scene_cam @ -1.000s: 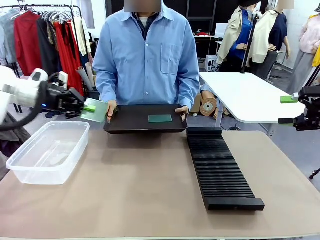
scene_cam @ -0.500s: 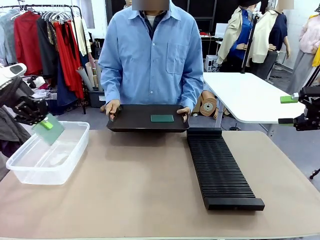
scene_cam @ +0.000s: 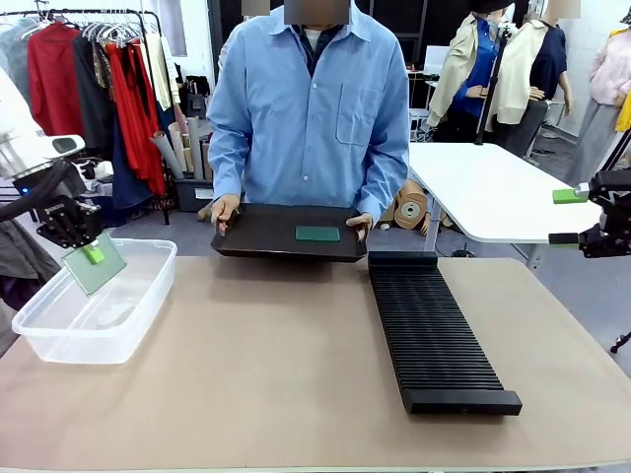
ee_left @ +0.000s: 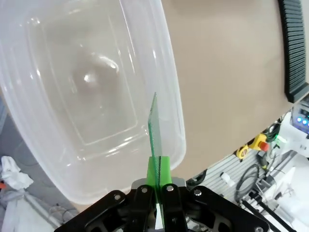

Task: Sort PCBs into racks and boxes based on the side picked up.
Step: If the short side of the Blank PCB is picked up, insert it into the PCB Rack ; if the long side is picked up, place it in the Organizing box.

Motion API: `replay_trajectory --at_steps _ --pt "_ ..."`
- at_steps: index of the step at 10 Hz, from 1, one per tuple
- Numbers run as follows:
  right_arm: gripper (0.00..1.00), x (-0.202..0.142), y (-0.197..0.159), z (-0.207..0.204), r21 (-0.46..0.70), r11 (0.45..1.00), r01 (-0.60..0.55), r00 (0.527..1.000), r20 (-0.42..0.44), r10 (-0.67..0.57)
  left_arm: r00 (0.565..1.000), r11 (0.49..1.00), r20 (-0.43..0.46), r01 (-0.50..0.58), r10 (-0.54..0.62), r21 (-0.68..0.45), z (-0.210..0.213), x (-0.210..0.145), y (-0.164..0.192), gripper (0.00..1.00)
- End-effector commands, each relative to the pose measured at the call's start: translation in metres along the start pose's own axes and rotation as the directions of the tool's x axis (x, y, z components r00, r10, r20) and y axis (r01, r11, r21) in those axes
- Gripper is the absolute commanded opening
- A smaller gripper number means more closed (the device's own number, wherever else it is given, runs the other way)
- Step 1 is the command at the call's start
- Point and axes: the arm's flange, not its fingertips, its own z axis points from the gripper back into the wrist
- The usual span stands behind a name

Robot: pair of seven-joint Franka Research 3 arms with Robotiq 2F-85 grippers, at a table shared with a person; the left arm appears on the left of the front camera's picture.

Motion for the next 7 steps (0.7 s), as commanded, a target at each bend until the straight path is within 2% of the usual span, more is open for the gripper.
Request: replay_trajectory --at_steps 1,3,7 --pt "1.0 0.001 0.002 0.001 0.013 1.0 -0.005 1.0 0.002 0.005 1.0 1.0 0.03 0.006 -0.006 0.003 -0.008 0.005 0.014 0.0" --pt "1.0 0.001 0.002 0.001 0.013 1.0 -0.005 1.0 0.002 0.005 0.998 1.0 0.056 -0.013 0.014 -0.017 -0.031 0.007 0.03 0.0" --pt "1.0 0.001 0.002 0.001 0.013 1.0 -0.005 1.0 0.002 0.005 0.987 1.0 0.163 -0.005 0.007 -0.014 -0.07 0.015 0.06 0.0"
